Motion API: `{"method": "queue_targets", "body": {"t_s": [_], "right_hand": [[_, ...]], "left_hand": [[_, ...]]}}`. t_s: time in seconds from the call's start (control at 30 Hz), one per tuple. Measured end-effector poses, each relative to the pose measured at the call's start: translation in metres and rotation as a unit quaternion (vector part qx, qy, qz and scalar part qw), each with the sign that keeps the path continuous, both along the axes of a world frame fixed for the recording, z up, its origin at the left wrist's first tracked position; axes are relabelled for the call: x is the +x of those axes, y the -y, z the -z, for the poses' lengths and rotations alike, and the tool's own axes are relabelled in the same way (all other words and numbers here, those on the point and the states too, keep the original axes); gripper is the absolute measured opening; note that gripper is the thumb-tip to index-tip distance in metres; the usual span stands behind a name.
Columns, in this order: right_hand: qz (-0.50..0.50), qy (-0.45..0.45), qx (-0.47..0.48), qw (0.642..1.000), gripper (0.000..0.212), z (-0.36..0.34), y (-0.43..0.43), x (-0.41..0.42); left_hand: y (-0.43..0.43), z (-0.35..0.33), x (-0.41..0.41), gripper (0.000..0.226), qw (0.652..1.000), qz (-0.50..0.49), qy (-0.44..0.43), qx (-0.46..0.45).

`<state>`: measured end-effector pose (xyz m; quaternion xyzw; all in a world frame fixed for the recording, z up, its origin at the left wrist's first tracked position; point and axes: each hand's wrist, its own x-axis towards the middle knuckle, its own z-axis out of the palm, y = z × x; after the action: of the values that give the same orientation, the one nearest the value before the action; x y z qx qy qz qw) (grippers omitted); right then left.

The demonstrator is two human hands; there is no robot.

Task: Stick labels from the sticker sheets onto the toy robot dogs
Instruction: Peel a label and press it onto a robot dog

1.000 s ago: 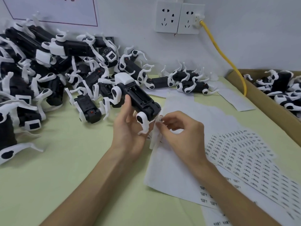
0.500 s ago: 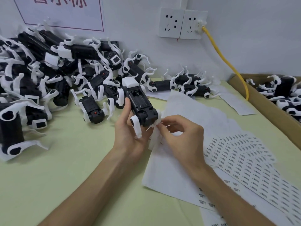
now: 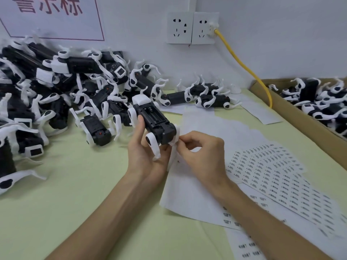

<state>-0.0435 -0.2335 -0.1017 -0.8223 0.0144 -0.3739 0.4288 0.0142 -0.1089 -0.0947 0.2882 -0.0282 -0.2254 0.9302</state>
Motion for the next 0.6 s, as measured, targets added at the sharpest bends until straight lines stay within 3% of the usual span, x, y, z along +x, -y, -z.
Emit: {"method": "queue_targets", "body": {"t_s": [0.23, 0.6], "right_hand": [[-0.061, -0.040, 0.028, 0.997, 0.012, 0.000, 0.000, 0.003], [-0.130, -0.161, 0.221, 0.953, 0.018, -0.012, 0.007, 0.004]], "left_hand": [[-0.004, 0.001, 0.005, 0.047, 0.997, 0.036, 0.036, -0.052], [-0.006, 0.006, 0.009, 0.049, 0.996, 0.079, -0.017, -0.049]]}}
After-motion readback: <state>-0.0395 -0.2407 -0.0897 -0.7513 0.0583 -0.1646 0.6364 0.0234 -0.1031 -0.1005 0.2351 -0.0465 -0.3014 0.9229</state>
